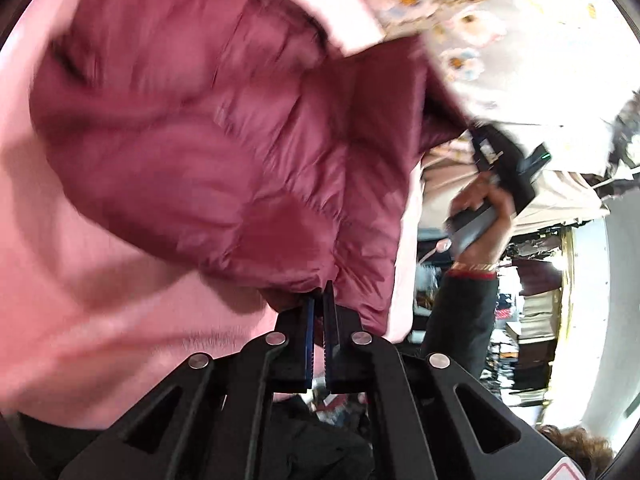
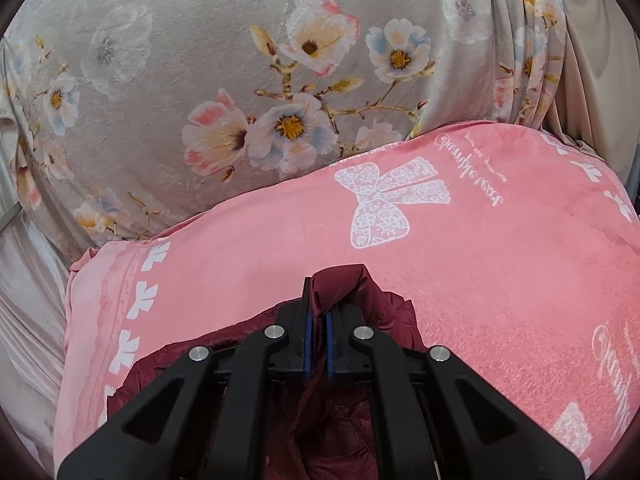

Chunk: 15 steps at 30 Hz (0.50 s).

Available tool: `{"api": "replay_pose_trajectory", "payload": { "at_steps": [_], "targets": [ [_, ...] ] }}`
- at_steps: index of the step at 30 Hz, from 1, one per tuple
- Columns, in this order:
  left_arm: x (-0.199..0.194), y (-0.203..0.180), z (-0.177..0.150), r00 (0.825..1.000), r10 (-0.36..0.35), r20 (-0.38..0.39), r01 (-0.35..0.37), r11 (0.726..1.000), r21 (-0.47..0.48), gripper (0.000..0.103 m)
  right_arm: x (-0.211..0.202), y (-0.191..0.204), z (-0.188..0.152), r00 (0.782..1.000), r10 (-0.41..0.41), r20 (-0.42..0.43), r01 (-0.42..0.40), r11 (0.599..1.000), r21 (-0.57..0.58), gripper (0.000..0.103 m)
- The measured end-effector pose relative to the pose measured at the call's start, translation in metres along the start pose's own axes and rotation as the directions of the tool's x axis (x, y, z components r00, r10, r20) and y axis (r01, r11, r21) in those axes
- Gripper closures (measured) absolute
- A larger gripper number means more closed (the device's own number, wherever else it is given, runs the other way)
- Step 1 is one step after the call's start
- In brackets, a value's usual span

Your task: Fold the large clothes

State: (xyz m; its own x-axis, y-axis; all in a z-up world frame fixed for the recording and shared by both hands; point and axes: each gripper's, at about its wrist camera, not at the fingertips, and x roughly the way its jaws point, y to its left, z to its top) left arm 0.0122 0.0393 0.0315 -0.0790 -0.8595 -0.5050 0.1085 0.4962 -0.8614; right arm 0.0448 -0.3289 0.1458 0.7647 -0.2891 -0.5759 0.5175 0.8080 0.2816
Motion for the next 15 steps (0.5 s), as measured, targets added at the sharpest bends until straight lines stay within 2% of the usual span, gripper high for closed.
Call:
{"api": "replay_pose_trajectory", "payload": {
  "at_steps": [4,7,8,10,11,15],
  "targets": [
    [-0.037,-0.022,0.034,0.992,0.016,0.122,-0.027,0.995,0.092,0.103,-0.001,-0.004,0.000,1.000,0.003,0.004,-0.003,1.000,0.003,0.099],
    [-0.067,-0.037,0.068,0.971,0.033,0.236,-0.068,0.987,0.143,0.103,0.000,-0.009,0.003,1.000,0.006,0.005,-0.006,1.000,0.007,0.099],
    [-0.078,-0.043,0.085,0.956,0.046,0.290,-0.095,0.983,0.159,0.103,0.002,-0.011,0.005,1.000,0.005,0.005,-0.005,1.000,0.008,0.099],
    [-0.090,-0.047,0.108,0.935,0.061,0.349,-0.128,0.977,0.170,0.103,0.009,-0.015,0.009,1.000,-0.001,0.003,0.001,1.000,0.014,0.099],
    [-0.096,-0.047,0.126,0.918,0.076,0.389,-0.150,0.975,0.162,0.103,0.013,-0.017,0.010,1.000,-0.004,0.000,0.004,1.000,0.019,0.099],
    [-0.097,-0.035,0.181,0.874,0.144,0.463,-0.219,0.969,0.113,0.103,0.041,-0.027,0.014,0.999,-0.021,-0.031,0.023,0.999,0.050,0.099]
  ]
}}
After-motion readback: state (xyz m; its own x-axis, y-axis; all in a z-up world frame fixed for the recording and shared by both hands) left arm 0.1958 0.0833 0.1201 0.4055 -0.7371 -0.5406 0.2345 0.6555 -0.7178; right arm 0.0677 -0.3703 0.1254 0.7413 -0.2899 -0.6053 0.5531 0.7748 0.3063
